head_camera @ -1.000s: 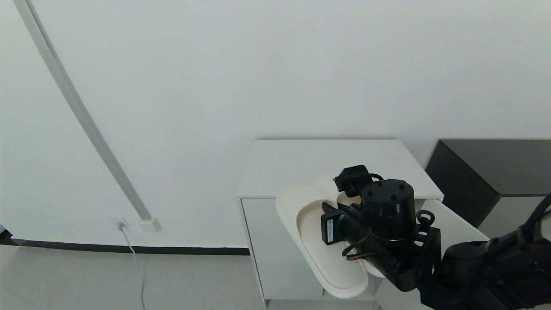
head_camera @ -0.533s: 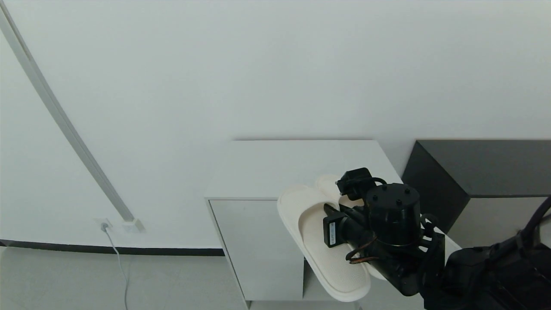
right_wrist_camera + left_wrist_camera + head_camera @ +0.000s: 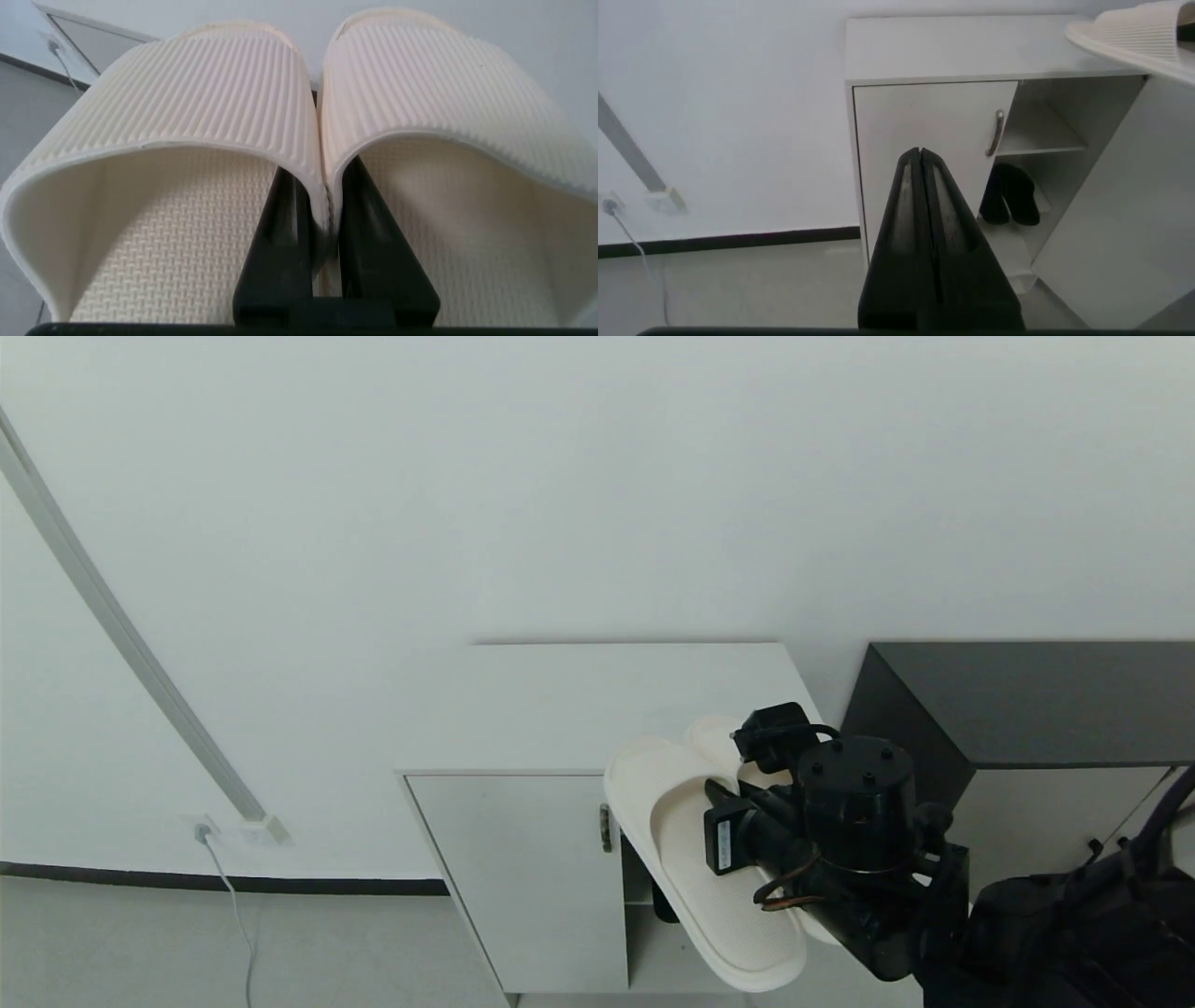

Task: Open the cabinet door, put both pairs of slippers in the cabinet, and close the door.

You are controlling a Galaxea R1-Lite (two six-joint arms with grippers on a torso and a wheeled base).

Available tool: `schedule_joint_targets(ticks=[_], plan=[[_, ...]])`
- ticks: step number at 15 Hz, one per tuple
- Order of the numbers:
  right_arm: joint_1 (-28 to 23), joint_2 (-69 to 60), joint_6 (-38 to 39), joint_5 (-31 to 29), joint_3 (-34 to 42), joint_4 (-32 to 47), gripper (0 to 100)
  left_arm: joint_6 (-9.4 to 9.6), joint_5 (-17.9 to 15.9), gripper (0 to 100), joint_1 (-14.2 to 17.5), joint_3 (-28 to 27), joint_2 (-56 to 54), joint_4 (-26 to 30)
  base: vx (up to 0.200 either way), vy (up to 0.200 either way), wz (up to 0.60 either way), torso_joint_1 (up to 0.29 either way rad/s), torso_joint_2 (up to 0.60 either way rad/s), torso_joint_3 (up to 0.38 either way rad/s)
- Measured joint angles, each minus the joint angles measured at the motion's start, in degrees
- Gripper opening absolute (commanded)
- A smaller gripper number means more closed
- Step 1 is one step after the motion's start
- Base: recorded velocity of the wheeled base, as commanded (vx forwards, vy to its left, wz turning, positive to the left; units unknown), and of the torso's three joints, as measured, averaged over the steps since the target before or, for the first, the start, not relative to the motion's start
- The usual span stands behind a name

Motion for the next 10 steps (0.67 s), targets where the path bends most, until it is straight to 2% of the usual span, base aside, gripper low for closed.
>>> schedule_joint_targets(ticks=[5, 6, 10], plan=[[-1.38, 0.87, -0.83, -0.02, 0.39, 0.11, 0, 0.00, 0.00, 0, -0.07, -0.01, 0.00, 0.00, 0.000, 0.000, 0.00, 0.000, 0.00, 0.000], [-1.23, 0.95, -1.54, 0.11, 0.83, -0.41, 0, 0.00, 0.00, 0, -0.05, -0.01, 0.00, 0.00, 0.000, 0.000, -0.60, 0.002, 0.01, -0.002], [-1.51, 1.30, -2.35, 0.20, 1.96, -3.56, 0, 0.00, 0.00, 0, -0.12, 0.02, 0.00, 0.02, 0.000, 0.000, 0.00, 0.000, 0.00, 0.000]])
